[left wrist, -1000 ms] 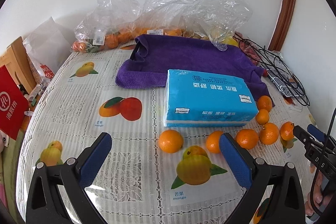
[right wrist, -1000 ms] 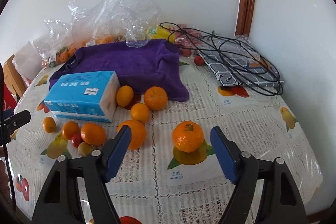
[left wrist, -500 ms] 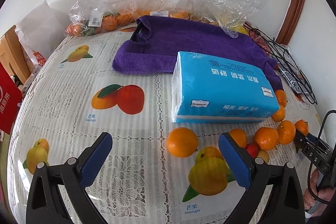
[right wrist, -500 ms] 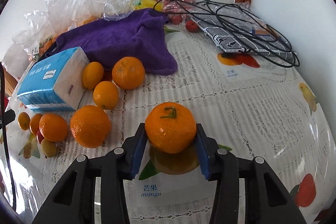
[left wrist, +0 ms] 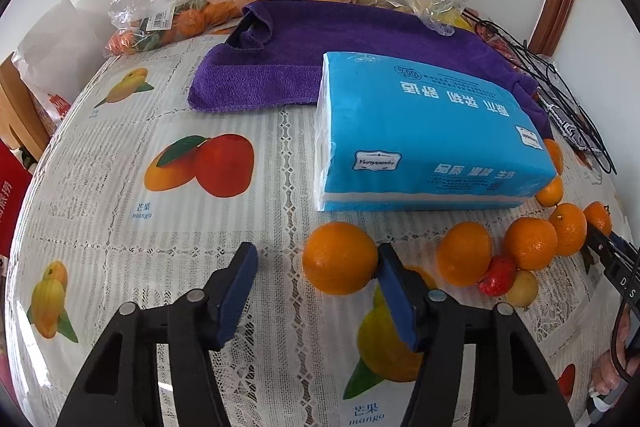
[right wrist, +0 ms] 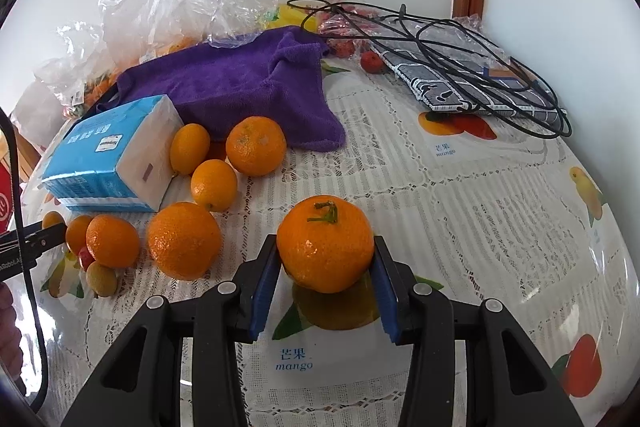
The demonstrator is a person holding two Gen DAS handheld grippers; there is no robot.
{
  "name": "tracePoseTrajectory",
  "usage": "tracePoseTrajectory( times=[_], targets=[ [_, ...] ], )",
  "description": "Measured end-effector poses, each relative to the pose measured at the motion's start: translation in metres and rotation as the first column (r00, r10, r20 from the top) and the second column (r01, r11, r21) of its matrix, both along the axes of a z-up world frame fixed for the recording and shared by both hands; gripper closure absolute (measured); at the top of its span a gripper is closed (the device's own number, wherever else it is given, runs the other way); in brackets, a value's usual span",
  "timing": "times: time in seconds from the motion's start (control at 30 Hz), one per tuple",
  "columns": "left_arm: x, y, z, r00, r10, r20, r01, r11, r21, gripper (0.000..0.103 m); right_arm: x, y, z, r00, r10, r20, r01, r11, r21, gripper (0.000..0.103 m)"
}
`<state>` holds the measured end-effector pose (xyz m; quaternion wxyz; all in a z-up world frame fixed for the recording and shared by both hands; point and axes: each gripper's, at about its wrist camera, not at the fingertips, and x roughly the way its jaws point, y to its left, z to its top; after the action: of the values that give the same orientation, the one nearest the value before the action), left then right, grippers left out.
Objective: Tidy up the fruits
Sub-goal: 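Grasp a small orange with the left gripper, then carry both oranges onto the purple towel and open both grippers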
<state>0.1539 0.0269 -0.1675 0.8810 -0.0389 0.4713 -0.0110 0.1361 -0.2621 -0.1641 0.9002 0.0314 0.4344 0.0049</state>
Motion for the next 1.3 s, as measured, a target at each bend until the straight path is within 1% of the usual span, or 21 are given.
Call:
tracePoseTrajectory(
  times=[0.07,0.13,0.17,0.43,0.53,0.9,0.97,1.07,1.3],
  targets=[
    [0.000,0.001,0.001,1.000,-0.007,0.004,0.007,1.000,0.005,0.061,0.000,0.002,0.001,1.000,0.004,0.006,-0.004,1.000,-0.001,0.059],
    [0.001,0.002,0.002,1.000,-0.011,-0.002,0.011,1.000,-0.004,0.068,0.000,0.005,0.003,1.000,0.010,0.009,-0.010,1.000,-0.007,0.059],
    [0.001,0.002,0.002,1.000,-0.015,-0.001,0.015,1.000,-0.008,0.069,-0.001,0.006,0.004,1.000,0.012,0.012,-0.012,1.000,-0.009,0.059],
    [-0.004,0.004,0.007,0.999,-0.043,0.001,0.043,0.998,-0.039,0.069,-0.005,0.013,0.017,0.999,0.016,0.035,-0.016,1.000,-0.016,0.059],
    [-0.006,0.004,0.012,0.999,-0.049,0.005,0.049,0.998,-0.029,0.069,-0.008,0.016,0.025,0.999,0.020,0.044,-0.020,1.000,-0.020,0.059],
    [-0.015,0.014,0.036,0.997,-0.060,0.044,0.063,0.995,-0.082,0.069,-0.013,0.041,0.055,0.994,0.074,0.076,-0.073,0.997,-0.021,0.059],
    [-0.015,0.016,0.042,0.997,-0.063,0.049,0.067,0.994,-0.090,0.069,-0.011,0.047,0.059,0.993,0.085,0.078,-0.084,0.996,-0.025,0.059],
    [-0.012,0.017,0.053,0.996,-0.065,0.064,0.070,0.994,-0.083,0.069,-0.006,0.055,0.067,0.991,0.106,0.081,-0.105,0.994,-0.015,0.059],
    [0.008,0.026,0.073,0.995,-0.058,0.077,0.065,0.993,-0.094,0.069,0.019,0.077,0.088,0.984,0.147,0.104,-0.147,0.989,-0.002,0.059]
  ],
)
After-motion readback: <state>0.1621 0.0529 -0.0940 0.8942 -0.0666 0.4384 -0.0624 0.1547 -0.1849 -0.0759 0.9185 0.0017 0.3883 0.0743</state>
